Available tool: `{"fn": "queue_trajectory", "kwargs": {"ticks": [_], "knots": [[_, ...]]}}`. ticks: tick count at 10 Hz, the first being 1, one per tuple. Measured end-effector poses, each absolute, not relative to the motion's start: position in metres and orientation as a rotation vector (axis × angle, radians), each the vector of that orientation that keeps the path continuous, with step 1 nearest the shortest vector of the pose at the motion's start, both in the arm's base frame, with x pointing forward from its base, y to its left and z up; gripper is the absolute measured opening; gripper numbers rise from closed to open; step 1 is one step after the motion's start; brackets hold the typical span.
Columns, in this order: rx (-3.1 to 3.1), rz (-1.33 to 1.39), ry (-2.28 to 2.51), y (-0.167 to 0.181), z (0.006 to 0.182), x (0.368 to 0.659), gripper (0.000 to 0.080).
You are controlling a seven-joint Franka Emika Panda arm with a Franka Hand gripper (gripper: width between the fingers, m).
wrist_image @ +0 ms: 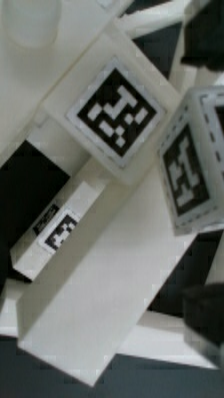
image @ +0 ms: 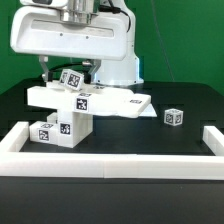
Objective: Assemble chair
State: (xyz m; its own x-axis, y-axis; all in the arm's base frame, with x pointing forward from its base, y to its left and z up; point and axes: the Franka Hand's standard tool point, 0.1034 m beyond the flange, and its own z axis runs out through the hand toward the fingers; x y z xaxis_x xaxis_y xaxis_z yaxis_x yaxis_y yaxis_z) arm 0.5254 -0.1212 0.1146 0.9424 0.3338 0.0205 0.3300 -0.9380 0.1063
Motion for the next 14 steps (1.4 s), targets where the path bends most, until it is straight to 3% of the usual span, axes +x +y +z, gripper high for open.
{"fn": "queue_trajectory", "kwargs": {"ticks": [2, 9, 14], "knots": [[2.996, 0.058, 0.512, -0.122, 0.115, 0.525, 0.0281], [3.04, 0.003, 0.318, -0.127, 0.114, 0.533, 0.0281], [3.052, 0.008, -0.269, -0.127, 0.115, 0.535, 0.0284]]}}
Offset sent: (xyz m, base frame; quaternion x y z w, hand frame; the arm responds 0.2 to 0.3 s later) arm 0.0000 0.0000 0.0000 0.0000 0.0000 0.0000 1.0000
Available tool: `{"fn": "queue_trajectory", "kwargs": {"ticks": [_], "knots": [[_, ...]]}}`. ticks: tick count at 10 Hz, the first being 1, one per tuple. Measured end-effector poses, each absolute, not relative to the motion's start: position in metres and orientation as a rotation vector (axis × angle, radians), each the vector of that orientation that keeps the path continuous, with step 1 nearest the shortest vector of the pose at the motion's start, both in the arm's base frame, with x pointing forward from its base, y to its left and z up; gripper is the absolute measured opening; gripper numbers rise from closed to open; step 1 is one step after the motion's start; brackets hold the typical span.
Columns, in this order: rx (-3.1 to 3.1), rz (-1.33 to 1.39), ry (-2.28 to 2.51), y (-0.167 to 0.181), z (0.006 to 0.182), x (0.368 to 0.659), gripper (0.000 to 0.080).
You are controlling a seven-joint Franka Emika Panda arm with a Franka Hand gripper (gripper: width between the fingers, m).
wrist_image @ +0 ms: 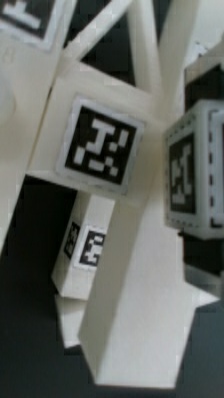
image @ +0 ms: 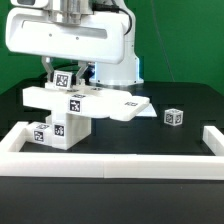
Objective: Assemble chair
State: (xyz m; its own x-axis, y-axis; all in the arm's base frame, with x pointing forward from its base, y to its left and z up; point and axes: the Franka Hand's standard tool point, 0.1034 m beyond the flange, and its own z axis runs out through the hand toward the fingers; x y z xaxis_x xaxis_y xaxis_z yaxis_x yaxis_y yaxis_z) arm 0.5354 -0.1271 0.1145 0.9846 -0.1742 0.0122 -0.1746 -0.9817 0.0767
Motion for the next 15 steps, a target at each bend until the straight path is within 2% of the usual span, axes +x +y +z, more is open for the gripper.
{"fn": "queue_trajectory", "kwargs": {"ticks": [6, 9, 10, 11, 12, 15], "knots": [[2.935, 0.05, -0.925, -0.1253, 0.1153, 0.5386, 0.0284], [2.933, 0.053, -0.92, -0.1255, 0.1154, 0.5389, 0.0291], [2.937, 0.083, -0.877, -0.125, 0.1155, 0.5408, 0.0492], [2.97, 0.096, -0.737, -0.1242, 0.1157, 0.5411, 0.0492], [2.991, 0.099, -0.633, -0.1244, 0.1159, 0.5406, 0.0619], [3.018, 0.085, -0.411, -0.1261, 0.1156, 0.54, 0.0643]]}}
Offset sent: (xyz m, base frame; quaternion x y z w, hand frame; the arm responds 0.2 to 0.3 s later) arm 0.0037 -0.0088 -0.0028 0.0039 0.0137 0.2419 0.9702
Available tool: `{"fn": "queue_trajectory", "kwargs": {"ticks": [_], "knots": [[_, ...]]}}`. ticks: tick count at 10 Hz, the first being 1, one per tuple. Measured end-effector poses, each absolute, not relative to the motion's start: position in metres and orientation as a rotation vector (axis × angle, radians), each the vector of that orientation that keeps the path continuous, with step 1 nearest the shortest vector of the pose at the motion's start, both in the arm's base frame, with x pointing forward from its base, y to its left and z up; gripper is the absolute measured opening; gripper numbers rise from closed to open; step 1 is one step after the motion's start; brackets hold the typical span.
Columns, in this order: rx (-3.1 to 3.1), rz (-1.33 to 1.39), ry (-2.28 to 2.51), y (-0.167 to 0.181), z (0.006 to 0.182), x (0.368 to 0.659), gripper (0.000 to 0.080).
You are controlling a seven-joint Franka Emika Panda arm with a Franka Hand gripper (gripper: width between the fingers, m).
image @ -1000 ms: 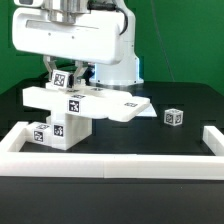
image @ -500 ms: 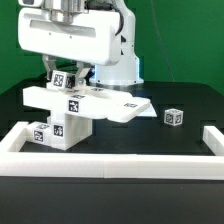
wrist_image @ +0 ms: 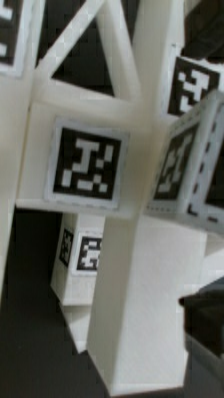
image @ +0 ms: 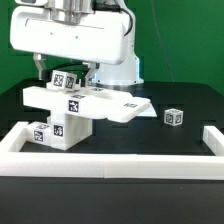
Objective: Assemble chair
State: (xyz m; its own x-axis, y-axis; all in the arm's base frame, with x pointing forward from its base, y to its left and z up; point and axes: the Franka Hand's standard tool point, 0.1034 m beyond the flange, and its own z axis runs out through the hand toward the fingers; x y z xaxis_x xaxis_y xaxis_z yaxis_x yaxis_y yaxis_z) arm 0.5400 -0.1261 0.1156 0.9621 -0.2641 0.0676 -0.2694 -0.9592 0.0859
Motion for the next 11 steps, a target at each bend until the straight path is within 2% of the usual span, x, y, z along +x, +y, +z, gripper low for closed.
{"fn": "queue_trajectory", "kwargs": {"ticks": [4, 11], "knots": [[3.044, 0.075, 0.098, -0.128, 0.1206, 0.5376, 0.0649], [2.867, 0.028, 0.91, -0.1313, 0.1194, 0.5346, 0.0649]]}}
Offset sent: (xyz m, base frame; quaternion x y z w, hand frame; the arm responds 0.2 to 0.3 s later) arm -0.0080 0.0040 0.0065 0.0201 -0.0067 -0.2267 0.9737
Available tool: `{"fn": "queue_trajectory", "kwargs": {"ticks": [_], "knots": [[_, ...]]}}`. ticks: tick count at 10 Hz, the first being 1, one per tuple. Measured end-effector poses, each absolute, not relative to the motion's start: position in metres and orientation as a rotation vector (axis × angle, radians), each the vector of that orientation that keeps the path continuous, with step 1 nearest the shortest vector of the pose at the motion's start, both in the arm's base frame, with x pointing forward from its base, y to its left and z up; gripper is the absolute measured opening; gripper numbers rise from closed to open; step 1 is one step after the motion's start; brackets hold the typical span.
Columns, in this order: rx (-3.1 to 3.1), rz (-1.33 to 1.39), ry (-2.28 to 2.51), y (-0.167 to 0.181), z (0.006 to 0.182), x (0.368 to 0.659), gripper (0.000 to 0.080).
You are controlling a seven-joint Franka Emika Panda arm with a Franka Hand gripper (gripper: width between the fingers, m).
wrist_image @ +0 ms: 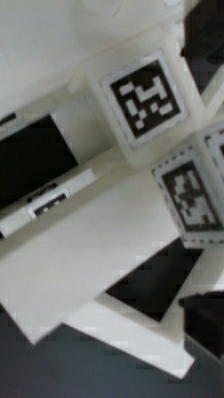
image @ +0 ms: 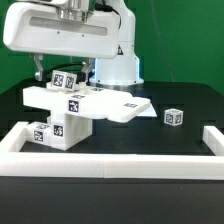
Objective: Assemble chair
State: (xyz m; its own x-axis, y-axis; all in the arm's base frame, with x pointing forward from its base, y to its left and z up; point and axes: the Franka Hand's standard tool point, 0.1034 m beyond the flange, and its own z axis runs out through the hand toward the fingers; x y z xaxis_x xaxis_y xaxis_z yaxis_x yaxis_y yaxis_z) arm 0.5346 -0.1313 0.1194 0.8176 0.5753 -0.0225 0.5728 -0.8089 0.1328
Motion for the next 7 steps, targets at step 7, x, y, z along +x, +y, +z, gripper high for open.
{"fn": "queue_trajectory", "kwargs": {"ticks": [7], "knots": [[2.754, -0.021, 1.153, -0.1361, 0.1207, 0.5337, 0.0467]]}}
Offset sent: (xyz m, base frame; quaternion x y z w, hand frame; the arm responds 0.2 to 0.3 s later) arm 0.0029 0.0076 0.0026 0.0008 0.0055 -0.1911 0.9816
